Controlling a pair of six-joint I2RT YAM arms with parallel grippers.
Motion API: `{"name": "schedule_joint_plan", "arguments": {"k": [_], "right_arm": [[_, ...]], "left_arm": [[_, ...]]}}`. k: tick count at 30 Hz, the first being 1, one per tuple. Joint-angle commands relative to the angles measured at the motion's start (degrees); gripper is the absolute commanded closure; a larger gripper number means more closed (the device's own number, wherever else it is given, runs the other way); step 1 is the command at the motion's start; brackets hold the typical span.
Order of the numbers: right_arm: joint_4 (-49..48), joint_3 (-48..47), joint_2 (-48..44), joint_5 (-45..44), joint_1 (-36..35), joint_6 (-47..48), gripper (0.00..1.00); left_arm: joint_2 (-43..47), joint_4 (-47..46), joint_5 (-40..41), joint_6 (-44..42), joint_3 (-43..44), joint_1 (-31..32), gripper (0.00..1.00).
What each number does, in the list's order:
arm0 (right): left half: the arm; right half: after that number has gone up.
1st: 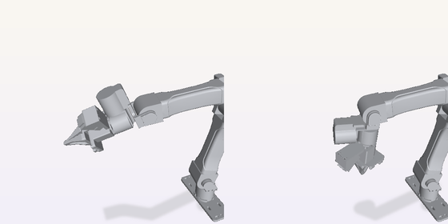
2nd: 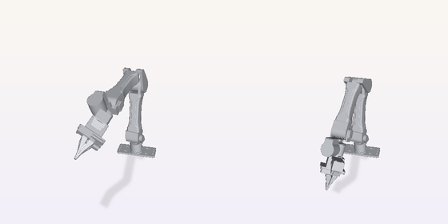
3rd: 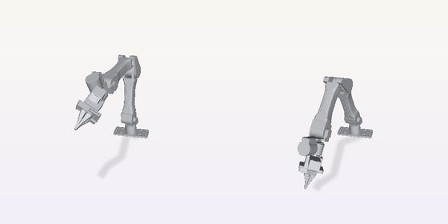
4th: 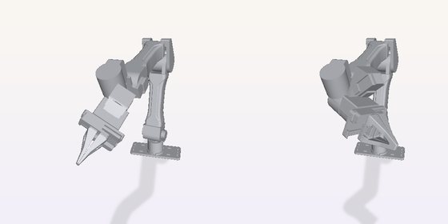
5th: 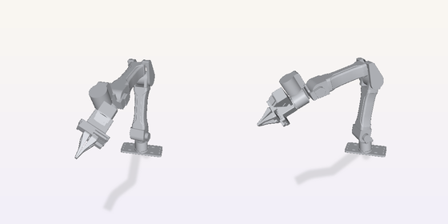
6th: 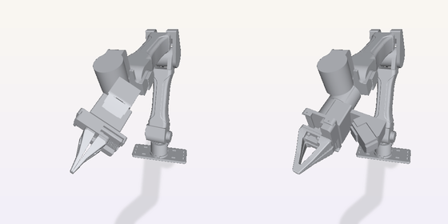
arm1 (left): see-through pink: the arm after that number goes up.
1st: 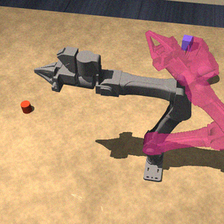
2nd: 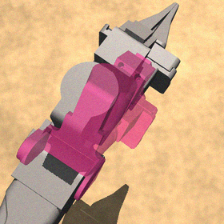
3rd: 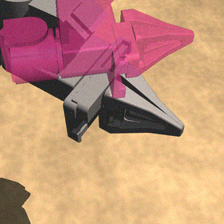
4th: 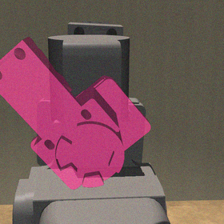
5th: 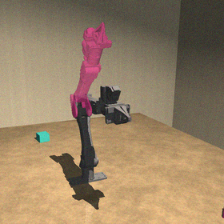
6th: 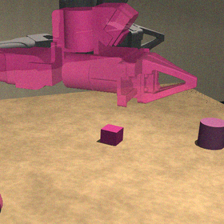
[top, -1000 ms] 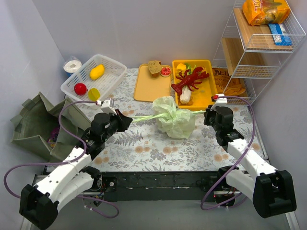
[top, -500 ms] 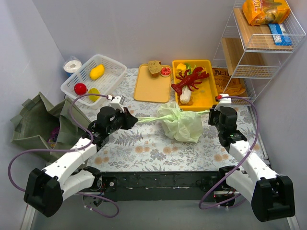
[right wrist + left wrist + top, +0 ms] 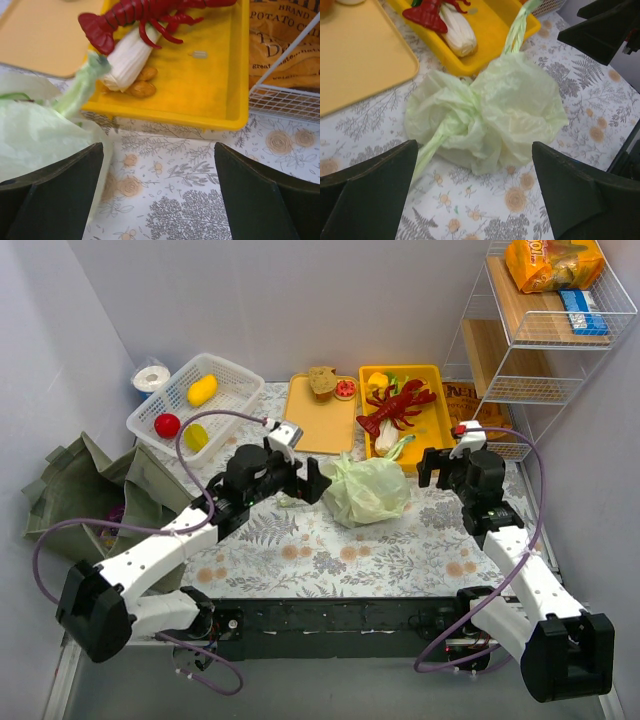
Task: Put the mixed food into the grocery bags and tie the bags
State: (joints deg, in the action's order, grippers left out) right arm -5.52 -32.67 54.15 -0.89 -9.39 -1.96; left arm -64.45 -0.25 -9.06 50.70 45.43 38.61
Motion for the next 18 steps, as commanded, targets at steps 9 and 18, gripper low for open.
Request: {"name": "schedule_joint_plan", "arguments": {"k": [9, 18], "right_arm": [[3.32, -9.35, -4.14, 5.45, 0.07, -6.84, 0.02], [2.0, -6.45, -7.39, 8.44, 0.16, -4.02, 0.01]], "left_arm": [[-25.1, -0.28, 2.02, 2.21, 18.46, 6.39, 0.02], [-25.81, -7.39, 5.72, -1.82, 16.88, 6.39, 0.02]]}}
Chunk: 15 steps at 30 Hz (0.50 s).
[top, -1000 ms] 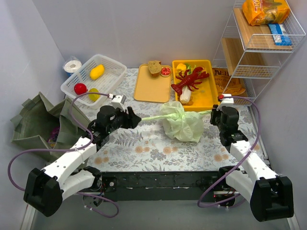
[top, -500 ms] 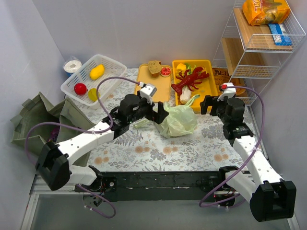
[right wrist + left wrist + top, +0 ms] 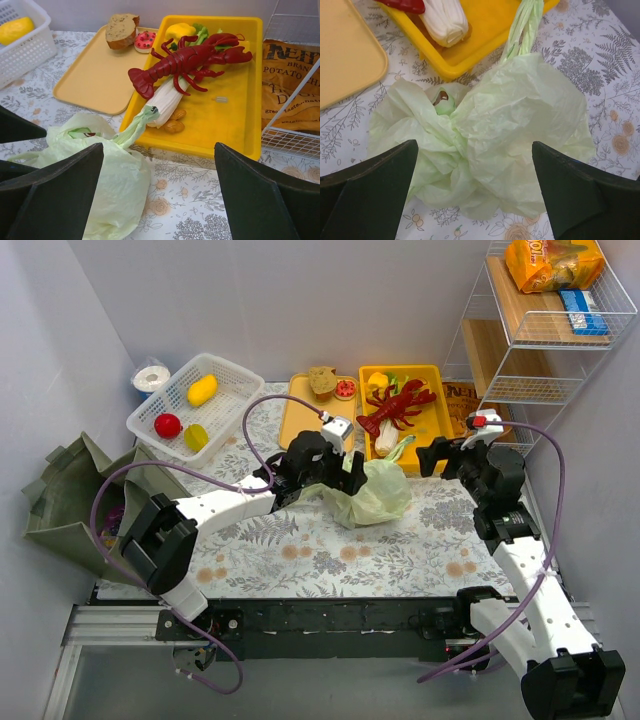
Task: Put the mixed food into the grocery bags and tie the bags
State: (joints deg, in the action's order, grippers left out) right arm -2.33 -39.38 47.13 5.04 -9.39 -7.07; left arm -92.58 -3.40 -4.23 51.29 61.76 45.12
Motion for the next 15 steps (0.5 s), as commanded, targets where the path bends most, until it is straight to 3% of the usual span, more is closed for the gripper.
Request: {"name": "schedule_joint_plan", "arguments": {"k": [1, 15], "right_arm": [[-1.01, 0.18, -0.2, 3.39, 0.16, 1.53, 0.02], [-0.66, -0.09, 0.33, 10.69, 0.16, 4.17, 0.02]], "left_arm": [[1.88, -4.16, 0.54, -2.59, 0.91, -0.12, 0.02], [-6.82, -1.53, -19.4, -5.67, 3.98, -4.61, 0.02]]}}
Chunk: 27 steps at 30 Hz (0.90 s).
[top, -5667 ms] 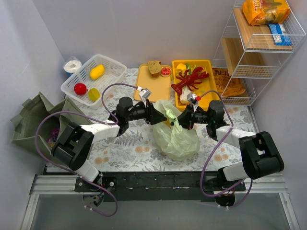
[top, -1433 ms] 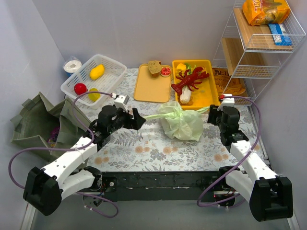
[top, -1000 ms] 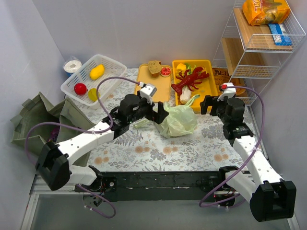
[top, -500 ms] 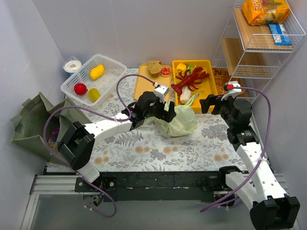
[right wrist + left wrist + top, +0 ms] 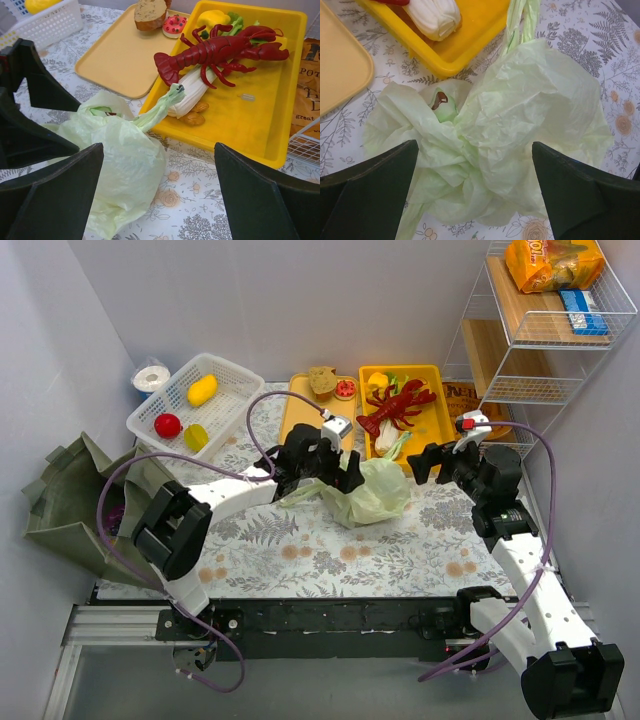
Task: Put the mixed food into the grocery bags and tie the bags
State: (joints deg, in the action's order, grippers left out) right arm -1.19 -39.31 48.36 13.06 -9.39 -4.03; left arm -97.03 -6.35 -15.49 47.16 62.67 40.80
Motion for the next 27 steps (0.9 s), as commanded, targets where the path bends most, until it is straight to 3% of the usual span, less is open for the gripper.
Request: {"name": "schedule_joint_plan", "arguments": {"k": [1, 4, 7, 8, 11, 12, 14, 15, 16, 22, 27], "right_arm": [[-1.8, -0.15, -0.81, 2.85, 0.16, 1.13, 0.01], [-2.06, -0.15, -0.55, 3.72, 0.16, 1.13, 0.01], [-1.97, -0.15, -0.02, 4.17, 0.16, 1.05, 0.02], [-1.89, -0.33, 0.07, 4.34, 0.16, 1.04, 0.02], [-1.62, -0.5, 0.33, 4.87, 0.07, 1.39, 0.02], [-1.53, -0.5, 0.25, 4.87, 0.16, 1.48, 0.02], [-1.45, -0.42, 0.16, 4.78, 0.07, 1.66, 0.02], [-1.36, -0.42, 0.07, 4.7, 0.16, 1.75, 0.02], [-1.27, -0.42, 0.07, 4.78, 0.16, 1.75, 0.02], [-2.15, -0.24, 0.24, 4.52, 0.16, 1.92, 0.02], [-5.13, -1.03, 2.7, 7.76, 0.16, 0.26, 0.03]], "left_arm": [[-2.98, 1.51, -8.77, -1.28, 3.24, -0.28, 0.02], [-4.91, 0.2, -8.42, -0.66, 2.72, -0.28, 0.02], [-6.41, -0.86, -8.16, -0.22, 2.71, -0.28, 0.14], [-6.76, -0.77, -7.37, -0.22, 3.06, -0.28, 0.3], [-7.47, -0.68, -6.23, 0.22, 3.16, -0.28, 0.5], [-6.86, -0.86, -5.53, 0.39, 3.07, -0.28, 0.64], [-5.54, -0.77, -1.42, 0.48, 2.81, -0.28, 0.8], [-4.84, -0.42, 0.35, 0.48, 2.98, -0.45, 0.95], [-3.0, -0.07, 2.11, 0.48, 3.33, -0.72, 1.0], [5.7, 6.0, 6.96, 3.02, 8.33, -8.61, 1.0], [13.7, 19.51, 14.77, 1.02, 17.29, -15.22, 1.0]]}}
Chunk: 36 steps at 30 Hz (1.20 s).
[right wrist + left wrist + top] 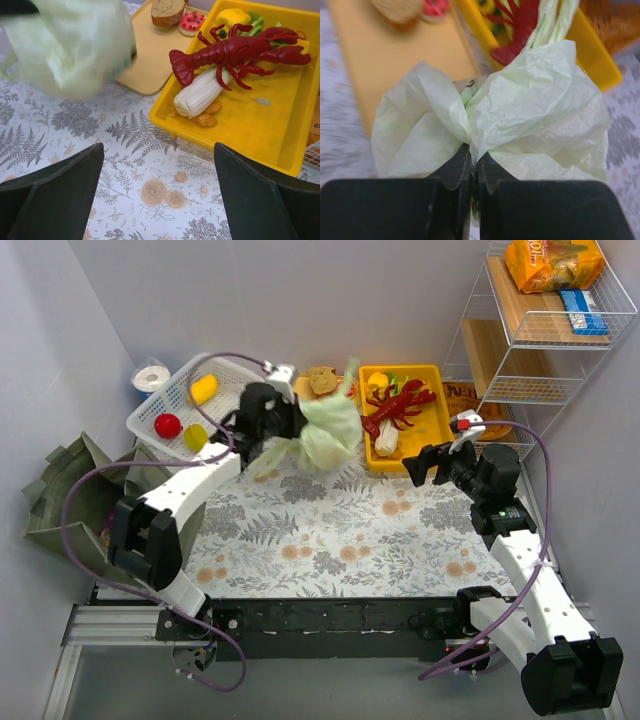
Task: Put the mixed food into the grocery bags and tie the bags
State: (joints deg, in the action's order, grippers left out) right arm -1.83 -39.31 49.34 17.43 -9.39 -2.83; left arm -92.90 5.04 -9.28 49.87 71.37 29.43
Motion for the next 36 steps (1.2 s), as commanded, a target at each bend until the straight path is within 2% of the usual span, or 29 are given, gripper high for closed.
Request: {"name": "schedule_joint_plan", "arguments": {"k": [1, 6, 7, 10, 13, 17, 18, 20, 21, 24, 26, 29, 32, 34, 36], "right_arm": [[-5.63, -1.12, 2.07, 4.01, 0.07, -1.82, 0.04], [-8.02, -1.29, 5.32, 7.97, -0.02, -3.76, 0.06], [-8.19, -1.3, 5.85, 8.67, 0.07, -4.02, 0.06], [-9.77, -2.08, 7.87, 11.73, -0.8, -4.46, 0.08], [-10.04, -3.58, 9.02, 11.49, -3.61, -4.9, 0.08], [-10.04, -4.98, 9.37, 8.85, -7.22, -6.3, 0.08], [-11.08, -5.34, 9.63, 8.76, -8.01, -7.62, 0.08], [-12.93, -6.48, 9.63, 9.37, -11.08, -8.59, 0.08], [-14.77, -6.92, 9.72, 9.46, -12.57, -8.42, 0.08], [-15.05, -10.43, 11.38, 9.2, -18.72, -6.67, 0.05], [-12.77, -13.23, 12.96, 8.85, -21.37, -5.87, 0.05], [-12.24, -12.64, 12.54, 7.53, -22.43, -6.4, 0.05], [-13.02, -9.84, 11.05, 5.6, -22.6, -6.4, 0.05], [-12.85, -9.03, 10.6, 5.42, -22.6, -6.4, 0.05], [-11.71, -8.77, 10.25, 5.33, -22.69, -6.05, 0.05]], "left_arm": [[10.37, 9.89, 13.88, -2.49, 11.83, -4.29, 1.0], [13.01, 26.14, 23.58, -6.35, 24.84, -7.28, 1.0], [13.01, 30.17, 28.22, -6.8, 26.87, -7.54, 1.0], [14.76, 32.84, 34.14, -8.82, 29.44, -8.77, 1.0], [17.22, 33.45, 34.16, -9.18, 28.38, -11.41, 1.0], [19.6, 33.81, 23.9, -7.24, 26.45, -12.12, 1.0], [20.12, 33.37, 16.04, -6.98, 24.01, -12.12, 1.0], [21.35, 31.01, 5.82, -6.19, 20.93, -12.03, 1.0], [21.36, 30.3, -2.42, -5.14, 19.17, -12.12, 1.0], [18.73, 29.59, -12.93, -1.88, 13.54, -10.46, 1.0], [17.32, 29.94, -10.69, -1.53, 7.84, -5.12, 1.0], [15.48, 28.46, -6.98, -1.0, -0.84, 0.96, 1.0], [15.21, 21.61, -9.17, 1.19, -10.86, 2.38, 1.0], [15.03, 18.27, -9.36, 1.64, -13.18, 3.08, 1.0], [15.12, 17.38, -5.68, 1.29, -13.81, 3.61, 0.97]]}}
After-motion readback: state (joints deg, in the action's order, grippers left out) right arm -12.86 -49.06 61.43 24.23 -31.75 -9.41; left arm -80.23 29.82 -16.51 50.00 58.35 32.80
